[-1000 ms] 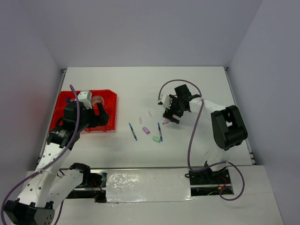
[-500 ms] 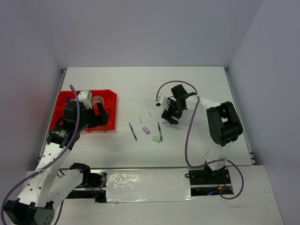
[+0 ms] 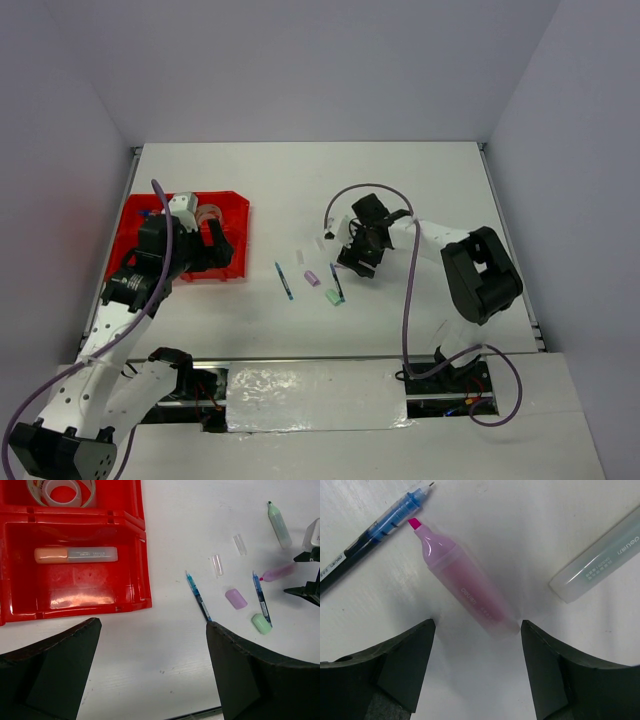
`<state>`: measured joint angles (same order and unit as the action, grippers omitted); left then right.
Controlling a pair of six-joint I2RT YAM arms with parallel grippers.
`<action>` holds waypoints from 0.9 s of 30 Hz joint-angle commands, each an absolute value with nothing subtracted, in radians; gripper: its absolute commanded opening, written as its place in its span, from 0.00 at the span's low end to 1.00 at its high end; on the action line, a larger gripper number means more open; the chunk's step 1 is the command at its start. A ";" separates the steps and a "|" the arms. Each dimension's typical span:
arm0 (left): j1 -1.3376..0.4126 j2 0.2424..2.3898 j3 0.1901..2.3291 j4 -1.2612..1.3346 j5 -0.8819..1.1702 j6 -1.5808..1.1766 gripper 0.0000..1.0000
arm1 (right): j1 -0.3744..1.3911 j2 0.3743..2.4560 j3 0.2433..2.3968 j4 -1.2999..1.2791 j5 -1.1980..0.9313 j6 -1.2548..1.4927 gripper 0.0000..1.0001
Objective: Sort the stationery into containers
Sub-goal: Pick up the pen from the center of the board.
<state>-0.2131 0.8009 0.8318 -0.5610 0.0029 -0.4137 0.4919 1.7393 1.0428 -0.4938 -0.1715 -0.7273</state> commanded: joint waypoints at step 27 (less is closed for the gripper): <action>-0.218 0.810 0.844 -0.531 0.029 -0.387 0.99 | 0.591 1.766 1.037 -0.397 -0.117 -0.716 0.54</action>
<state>-0.2131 0.8116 0.8318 -0.5606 0.0063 -0.4137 0.5762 1.7390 1.0283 -0.4103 -0.0956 -0.7074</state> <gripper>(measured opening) 0.994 0.552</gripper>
